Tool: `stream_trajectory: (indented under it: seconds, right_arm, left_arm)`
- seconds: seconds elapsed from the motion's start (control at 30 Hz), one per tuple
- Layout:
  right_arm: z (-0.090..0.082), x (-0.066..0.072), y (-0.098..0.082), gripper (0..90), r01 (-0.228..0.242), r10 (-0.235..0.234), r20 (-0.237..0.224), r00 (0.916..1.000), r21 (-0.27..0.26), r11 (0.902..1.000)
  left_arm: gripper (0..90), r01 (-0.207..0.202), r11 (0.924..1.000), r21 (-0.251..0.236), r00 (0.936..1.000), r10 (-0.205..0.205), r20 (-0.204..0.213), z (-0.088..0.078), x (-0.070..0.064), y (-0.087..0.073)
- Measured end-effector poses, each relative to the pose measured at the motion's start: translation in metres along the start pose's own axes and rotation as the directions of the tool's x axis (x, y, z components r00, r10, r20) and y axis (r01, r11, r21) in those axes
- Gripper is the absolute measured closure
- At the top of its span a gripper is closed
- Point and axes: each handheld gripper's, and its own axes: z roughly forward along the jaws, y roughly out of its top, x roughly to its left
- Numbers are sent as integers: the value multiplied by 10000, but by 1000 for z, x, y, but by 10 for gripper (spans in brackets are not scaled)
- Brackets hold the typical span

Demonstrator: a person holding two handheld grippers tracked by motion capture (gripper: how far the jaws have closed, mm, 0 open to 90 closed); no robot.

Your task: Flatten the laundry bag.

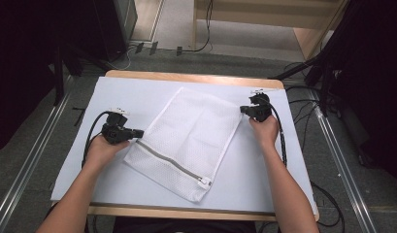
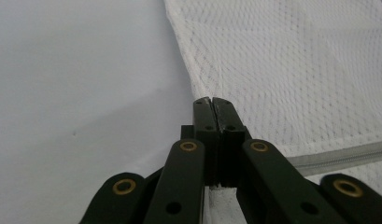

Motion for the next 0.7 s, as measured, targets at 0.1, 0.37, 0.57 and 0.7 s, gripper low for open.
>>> stream_trajectory:
  seconds: [0.1, 0.37, 0.57, 0.7]
  right_arm:
    - [8, -2, 3, 895, -45, 44, 89, 10000, 105, 9999]
    - [2, 1, 4, 724, -353, 354, 54, 9994, -167, 9992]
    - [-22, 17, -7, 730, 37, -41, -96, 9999, -473, 9989]
    - [-35, 33, -21, 730, 335, -345, -236, 9991, -429, 9985]
  left_arm:
    - [900, -181, 9990, 417, 9998, 176, 114, 5, -4, -3]
    - [763, -425, 9991, -83, 9989, 424, -201, -1, -1, 1]
    - [692, -244, 9986, -467, 9996, 237, -165, 6, 3, 22]
    - [676, -451, 9986, -283, 9987, 443, -268, 21, 4, 36]
